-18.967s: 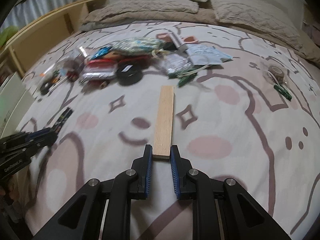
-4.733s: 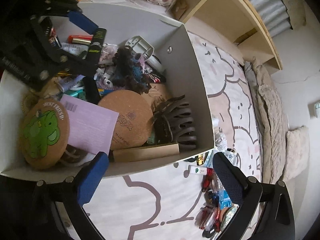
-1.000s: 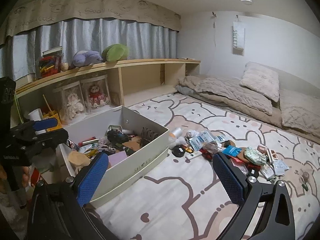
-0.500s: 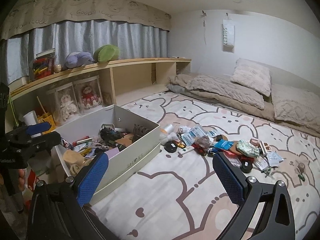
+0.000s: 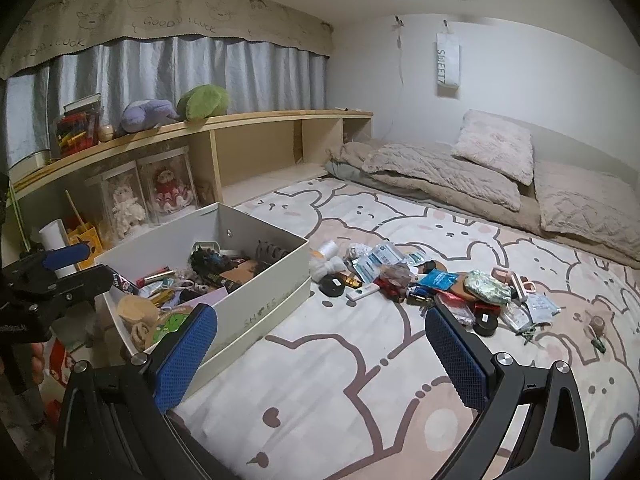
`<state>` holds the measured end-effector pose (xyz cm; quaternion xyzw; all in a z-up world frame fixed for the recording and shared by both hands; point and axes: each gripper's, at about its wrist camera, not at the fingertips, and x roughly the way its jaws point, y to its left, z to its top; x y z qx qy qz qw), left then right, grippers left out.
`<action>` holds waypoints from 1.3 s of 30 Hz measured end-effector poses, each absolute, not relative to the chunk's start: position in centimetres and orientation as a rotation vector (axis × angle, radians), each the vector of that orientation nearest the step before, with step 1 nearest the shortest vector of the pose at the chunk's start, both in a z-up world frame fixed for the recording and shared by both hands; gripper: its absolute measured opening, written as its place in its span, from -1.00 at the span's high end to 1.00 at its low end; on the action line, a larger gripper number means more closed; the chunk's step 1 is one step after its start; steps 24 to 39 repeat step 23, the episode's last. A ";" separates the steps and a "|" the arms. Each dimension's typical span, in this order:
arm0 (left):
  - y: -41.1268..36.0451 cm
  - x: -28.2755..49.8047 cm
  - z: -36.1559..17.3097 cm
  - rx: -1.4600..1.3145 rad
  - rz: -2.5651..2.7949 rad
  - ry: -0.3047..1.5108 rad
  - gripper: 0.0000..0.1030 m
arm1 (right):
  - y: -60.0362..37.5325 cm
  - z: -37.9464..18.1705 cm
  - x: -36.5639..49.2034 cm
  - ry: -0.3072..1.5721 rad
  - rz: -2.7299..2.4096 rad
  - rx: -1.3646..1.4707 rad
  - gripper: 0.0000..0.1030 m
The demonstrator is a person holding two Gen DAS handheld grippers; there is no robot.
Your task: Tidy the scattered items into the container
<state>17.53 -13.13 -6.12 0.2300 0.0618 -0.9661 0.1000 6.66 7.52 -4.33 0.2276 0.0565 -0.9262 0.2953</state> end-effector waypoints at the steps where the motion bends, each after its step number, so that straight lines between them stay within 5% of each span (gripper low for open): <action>1: -13.1 17.5 -6.1 0.680 -2.855 0.181 -1.00 | 7.5 -4.3 6.7 0.150 -2.464 0.605 -1.00; 39: -13.4 17.9 -6.4 0.666 -2.855 0.192 -1.00 | 7.3 -4.7 6.7 0.163 -2.466 0.623 -1.00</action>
